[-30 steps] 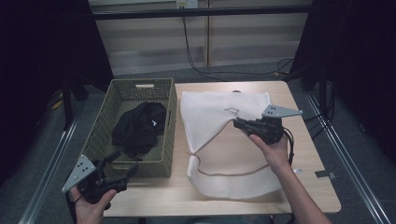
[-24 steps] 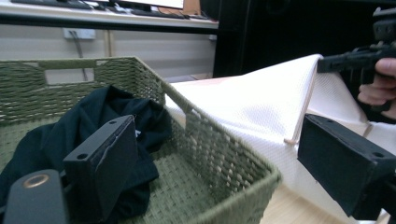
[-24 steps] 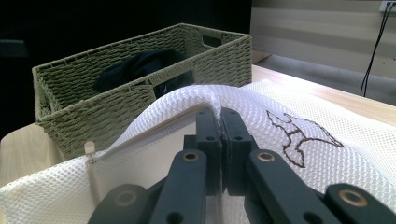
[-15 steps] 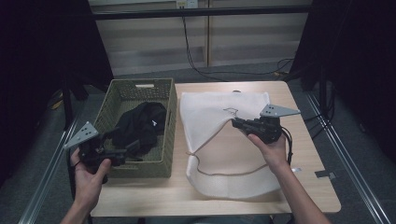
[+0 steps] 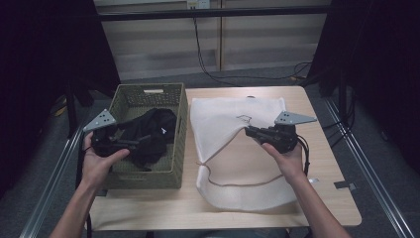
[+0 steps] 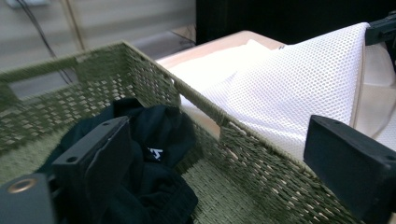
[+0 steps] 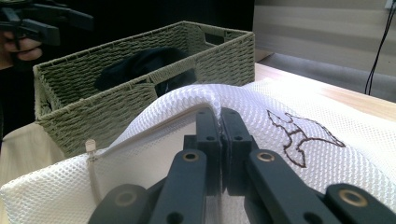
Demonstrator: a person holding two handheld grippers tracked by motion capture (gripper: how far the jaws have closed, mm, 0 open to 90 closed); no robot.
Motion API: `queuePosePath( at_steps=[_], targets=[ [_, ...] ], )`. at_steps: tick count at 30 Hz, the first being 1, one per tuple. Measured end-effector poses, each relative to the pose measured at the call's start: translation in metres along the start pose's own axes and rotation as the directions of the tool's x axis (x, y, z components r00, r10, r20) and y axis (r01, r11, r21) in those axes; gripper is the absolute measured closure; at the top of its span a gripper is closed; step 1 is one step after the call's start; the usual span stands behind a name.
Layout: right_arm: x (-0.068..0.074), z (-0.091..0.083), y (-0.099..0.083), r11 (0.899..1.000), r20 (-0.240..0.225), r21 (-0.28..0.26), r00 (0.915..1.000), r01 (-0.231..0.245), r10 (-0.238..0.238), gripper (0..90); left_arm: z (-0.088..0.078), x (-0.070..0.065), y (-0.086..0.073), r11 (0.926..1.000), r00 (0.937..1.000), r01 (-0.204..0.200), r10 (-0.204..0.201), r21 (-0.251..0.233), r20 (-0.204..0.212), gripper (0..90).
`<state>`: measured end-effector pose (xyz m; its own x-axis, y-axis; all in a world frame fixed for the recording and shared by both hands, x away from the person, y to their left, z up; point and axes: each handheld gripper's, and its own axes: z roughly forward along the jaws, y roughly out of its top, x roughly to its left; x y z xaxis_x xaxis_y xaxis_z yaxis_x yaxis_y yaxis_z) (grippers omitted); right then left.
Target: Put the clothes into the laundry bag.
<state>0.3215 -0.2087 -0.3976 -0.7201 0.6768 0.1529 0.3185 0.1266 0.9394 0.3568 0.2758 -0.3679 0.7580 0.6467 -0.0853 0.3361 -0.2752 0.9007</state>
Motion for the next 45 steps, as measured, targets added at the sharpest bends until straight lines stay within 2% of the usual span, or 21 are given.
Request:
queuePosePath(
  at_steps=[2, 6, 8, 10, 13, 15, 19, 21, 26, 27, 28, 30, 31, 32, 33, 35, 38, 39, 41, 43, 45],
  targets=[
    [0.000, 0.001, -0.001, 1.000, -0.001, -0.004, 1.0000, 0.004, -0.004, 88.4, 0.005, 0.007, 0.002, 0.9995, 0.9999, 0.013, -0.013, 0.027, 0.010, 5.1],
    [0.000, 0.001, -0.001, 1.000, -0.001, -0.005, 1.0000, 0.003, -0.003, 88.4, 0.016, 0.018, 0.006, 0.9967, 1.0000, -0.001, 0.002, 0.081, -0.003, 3.0],
    [0.000, 0.001, -0.001, 1.000, -0.002, -0.003, 1.0000, 0.004, -0.004, 88.4, 0.021, 0.024, 0.006, 0.9936, 0.9998, -0.015, 0.014, 0.112, 0.014, 2.6],
    [0.000, 0.001, -0.001, 1.000, -0.003, -0.003, 1.0000, 0.002, -0.002, 88.4, 0.027, 0.031, 0.007, 0.9890, 0.9999, -0.015, 0.015, 0.147, 0.001, 3.6],
    [0.000, 0.001, -0.002, 1.000, -0.002, -0.002, 1.0000, 0.002, -0.002, 88.4, 0.033, 0.045, 0.005, 0.9874, 0.9999, -0.002, 0.004, 0.158, -0.014, 6.3],
    [0.000, 0.001, -0.002, 1.000, 0.001, -0.002, 1.0000, 0.001, -0.001, 88.4, 0.036, 0.052, 0.003, 0.9864, 0.9999, -0.012, 0.014, 0.164, -0.010, 6.9],
    [0.000, 0.001, -0.002, 1.000, -0.004, -0.003, 1.0000, 0.002, -0.002, 88.4, 0.047, 0.063, -0.001, 0.9791, 1.0000, -0.005, 0.005, 0.203, 0.000, 7.4],
    [0.000, 0.001, -0.002, 1.000, -0.006, 0.001, 1.0000, 0.001, -0.001, 88.4, 0.053, 0.067, -0.003, 0.9731, 0.9997, 0.021, -0.024, 0.230, 0.008, 7.3],
    [0.000, 0.002, -0.003, 1.000, -0.003, 0.002, 1.0000, -0.003, 0.003, 88.4, 0.066, 0.077, -0.005, 0.9605, 0.9990, 0.045, -0.041, 0.275, -0.021, 6.8],
    [0.000, 0.002, -0.003, 1.000, -0.004, 0.003, 1.0000, -0.002, 0.002, 88.4, 0.069, 0.080, -0.006, 0.9570, 0.9979, 0.065, -0.059, 0.283, -0.028, 6.1],
    [0.000, 0.002, -0.003, 1.000, -0.005, 0.004, 1.0000, -0.002, 0.002, 88.4, 0.071, 0.083, -0.008, 0.9505, 0.9974, 0.069, -0.059, 0.303, -0.040, 6.1],
    [0.000, 0.002, -0.003, 1.000, -0.007, 0.004, 1.0000, -0.002, 0.002, 88.4, 0.076, 0.087, -0.011, 0.9450, 0.9960, 0.082, -0.066, 0.317, -0.061, 5.7],
    [0.000, 0.002, -0.004, 1.000, -0.006, 0.005, 1.0000, -0.003, 0.003, 88.4, 0.079, 0.087, -0.013, 0.9374, 0.9957, 0.089, -0.074, 0.337, -0.057, 5.5],
    [0.000, 0.003, -0.004, 1.000, -0.009, 0.004, 1.0000, -0.002, 0.002, 88.4, 0.082, 0.087, -0.013, 0.9324, 0.9975, 0.070, -0.061, 0.355, -0.035, 5.3],
    [0.000, 0.003, -0.005, 1.000, -0.012, 0.006, 0.9999, -0.002, 0.002, 88.4, 0.085, 0.086, -0.014, 0.9280, 0.9974, 0.072, -0.065, 0.365, -0.033, 5.3],
    [0.000, 0.004, -0.006, 1.000, -0.013, 0.011, 0.9999, -0.006, 0.006, 88.4, 0.089, 0.088, -0.016, 0.9162, 0.9981, 0.058, -0.045, 0.396, -0.042, 5.4],
    [0.000, 0.004, -0.006, 1.000, -0.013, 0.013, 0.9999, -0.008, 0.008, 88.4, 0.096, 0.091, -0.023, 0.8946, 0.9964, 0.084, -0.071, 0.439, -0.046, 4.9],
    [0.000, 0.004, -0.006, 1.000, -0.012, 0.013, 0.9999, -0.007, 0.007, 88.4, 0.098, 0.091, -0.025, 0.8891, 0.9966, 0.081, -0.067, 0.450, -0.047, 4.9],
    [0.000, 0.004, -0.006, 1.000, -0.012, 0.014, 0.9999, -0.008, 0.008, 88.4, 0.102, 0.091, -0.029, 0.8834, 0.9958, 0.090, -0.073, 0.460, -0.054, 4.8],
    [-0.001, 0.004, -0.006, 1.000, -0.011, 0.015, 0.9999, -0.007, 0.007, 88.4, 0.106, 0.092, -0.033, 0.8721, 0.9953, 0.096, -0.079, 0.480, -0.056, 4.4],
    [-0.001, 0.005, -0.006, 1.000, -0.011, 0.018, 0.9999, -0.007, 0.007, 88.4, 0.108, 0.092, -0.035, 0.8627, 0.9955, 0.092, -0.067, 0.497, -0.067, 4.3]
  ],
)
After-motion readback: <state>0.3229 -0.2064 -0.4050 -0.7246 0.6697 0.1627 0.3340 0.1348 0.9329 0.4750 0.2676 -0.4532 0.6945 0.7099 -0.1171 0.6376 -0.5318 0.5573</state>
